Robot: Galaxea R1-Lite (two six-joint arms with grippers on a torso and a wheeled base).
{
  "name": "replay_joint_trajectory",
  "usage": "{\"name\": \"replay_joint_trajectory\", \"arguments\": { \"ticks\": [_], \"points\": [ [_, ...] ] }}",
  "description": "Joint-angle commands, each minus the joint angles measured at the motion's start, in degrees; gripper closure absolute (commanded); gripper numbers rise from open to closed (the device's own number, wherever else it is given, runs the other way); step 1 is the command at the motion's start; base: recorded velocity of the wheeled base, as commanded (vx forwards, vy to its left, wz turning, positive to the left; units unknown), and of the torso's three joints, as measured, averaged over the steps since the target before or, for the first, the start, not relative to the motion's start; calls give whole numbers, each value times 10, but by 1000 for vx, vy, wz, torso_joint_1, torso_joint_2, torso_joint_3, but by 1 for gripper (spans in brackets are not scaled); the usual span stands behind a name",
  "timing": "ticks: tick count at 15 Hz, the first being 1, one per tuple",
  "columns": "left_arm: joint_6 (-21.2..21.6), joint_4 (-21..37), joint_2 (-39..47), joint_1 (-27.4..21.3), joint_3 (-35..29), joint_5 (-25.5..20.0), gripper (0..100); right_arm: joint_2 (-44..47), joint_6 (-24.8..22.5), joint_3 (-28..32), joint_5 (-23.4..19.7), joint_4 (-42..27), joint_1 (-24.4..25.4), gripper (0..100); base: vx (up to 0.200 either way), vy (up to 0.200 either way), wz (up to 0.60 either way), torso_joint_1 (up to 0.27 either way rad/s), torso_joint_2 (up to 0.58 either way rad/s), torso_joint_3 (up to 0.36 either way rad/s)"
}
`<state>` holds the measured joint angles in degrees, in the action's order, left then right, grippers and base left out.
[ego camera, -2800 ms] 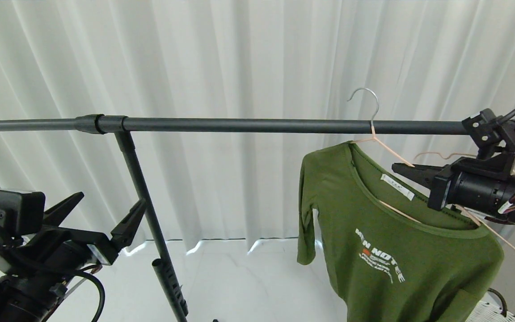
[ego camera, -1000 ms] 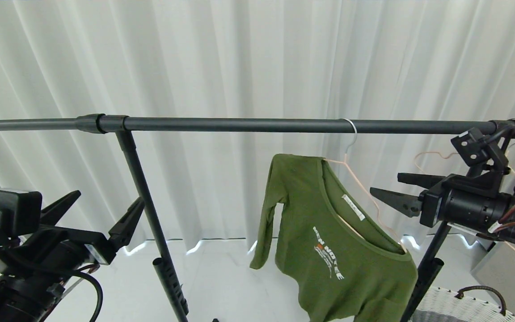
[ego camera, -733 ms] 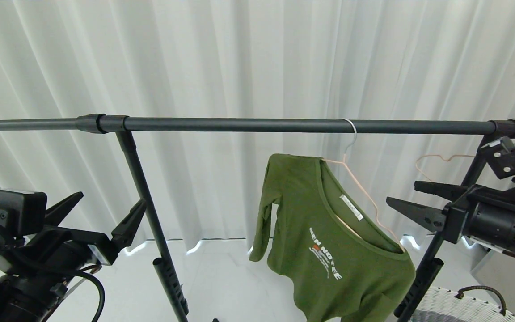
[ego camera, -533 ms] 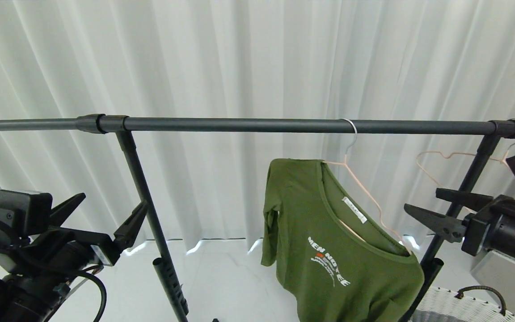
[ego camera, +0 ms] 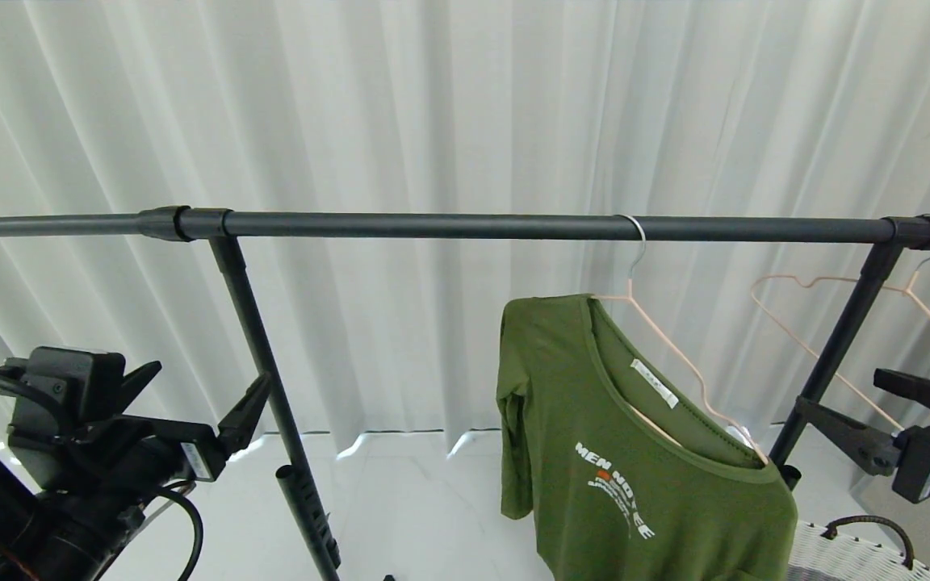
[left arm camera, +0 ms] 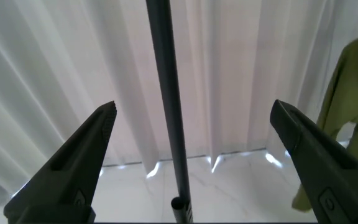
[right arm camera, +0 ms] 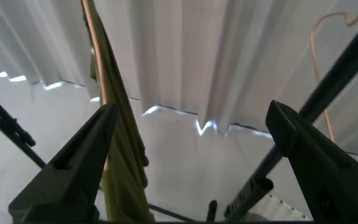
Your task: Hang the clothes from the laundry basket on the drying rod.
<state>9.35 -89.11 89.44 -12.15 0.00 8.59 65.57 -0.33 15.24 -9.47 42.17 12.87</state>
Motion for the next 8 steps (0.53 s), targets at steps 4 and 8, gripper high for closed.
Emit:
{"name": "replay_joint_trajectory", "arguments": {
  "ticks": [4, 8],
  "points": [
    [1, 0, 31, 0, 0, 0, 0, 3, -4, -5, 0, 0, -33, 0, 0, 0, 0, 0, 0, 0],
    [1, 0, 23, 1, 0, 1, 0, 24, -17, -3, 0, 0, -36, 0, -100, 0, 0, 2, 2, 1]
  ]
}}
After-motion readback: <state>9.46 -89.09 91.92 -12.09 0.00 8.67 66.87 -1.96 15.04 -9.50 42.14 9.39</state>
